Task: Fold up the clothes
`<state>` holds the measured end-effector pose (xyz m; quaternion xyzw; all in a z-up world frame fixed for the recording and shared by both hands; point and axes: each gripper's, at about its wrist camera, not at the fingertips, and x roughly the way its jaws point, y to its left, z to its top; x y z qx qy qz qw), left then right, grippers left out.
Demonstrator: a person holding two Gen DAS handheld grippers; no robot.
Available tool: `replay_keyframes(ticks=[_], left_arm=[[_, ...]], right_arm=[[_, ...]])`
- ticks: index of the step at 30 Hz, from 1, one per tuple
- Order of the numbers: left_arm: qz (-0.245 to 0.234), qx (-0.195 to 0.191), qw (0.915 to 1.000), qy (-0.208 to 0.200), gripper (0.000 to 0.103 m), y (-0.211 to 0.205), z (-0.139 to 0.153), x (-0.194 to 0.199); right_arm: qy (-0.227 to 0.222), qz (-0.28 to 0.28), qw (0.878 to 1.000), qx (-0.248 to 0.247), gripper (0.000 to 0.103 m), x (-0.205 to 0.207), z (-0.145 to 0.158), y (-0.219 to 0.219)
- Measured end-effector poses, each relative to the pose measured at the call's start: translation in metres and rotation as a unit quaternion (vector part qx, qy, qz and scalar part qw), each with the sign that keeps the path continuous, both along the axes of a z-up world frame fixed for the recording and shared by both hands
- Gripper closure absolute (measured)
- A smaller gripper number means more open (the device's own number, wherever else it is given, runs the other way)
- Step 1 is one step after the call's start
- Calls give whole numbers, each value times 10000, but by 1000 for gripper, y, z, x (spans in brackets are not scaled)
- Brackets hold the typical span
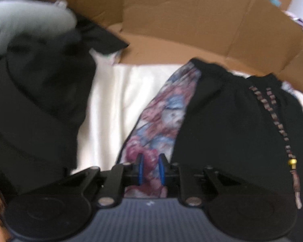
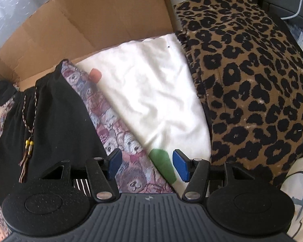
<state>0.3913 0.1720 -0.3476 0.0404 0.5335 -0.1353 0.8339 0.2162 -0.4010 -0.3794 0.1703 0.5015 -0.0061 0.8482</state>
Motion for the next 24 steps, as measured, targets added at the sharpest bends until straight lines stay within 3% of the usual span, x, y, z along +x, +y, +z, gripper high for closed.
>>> replay_keyframes(ticks=[3,8,12,19,20,21,24], left_arm=[[229,52,9997,32,86,0,2,-1],[94,182,9998,-27,84,-17,24,-1],[65,-3,9999,-108,64,-40,48,1],[-341,-381,9986,-154,57,-122,76,5],[-425,-436,9980,-167,55,-135,79,5],[-509,-479,9974,-188,50,-149,81,4],[-774,-616,9949,-195,48,-192,82,2]], right_arm=[[-161,83,9998,-90,41,2,-5,-1],[-467,154,9987,-118,42,-1,-14,-2],[-668,217,9973,-221,42,-12,-17,0],[-934,-30,9956,-52,44,-39,-16,-6],[-975,-68,9952,25,49,-43,-16,-8],[-1021,-106,9946,150,48,-47,-17,-12],[-1083,-141,9935,333,48,-58,-19,-17]])
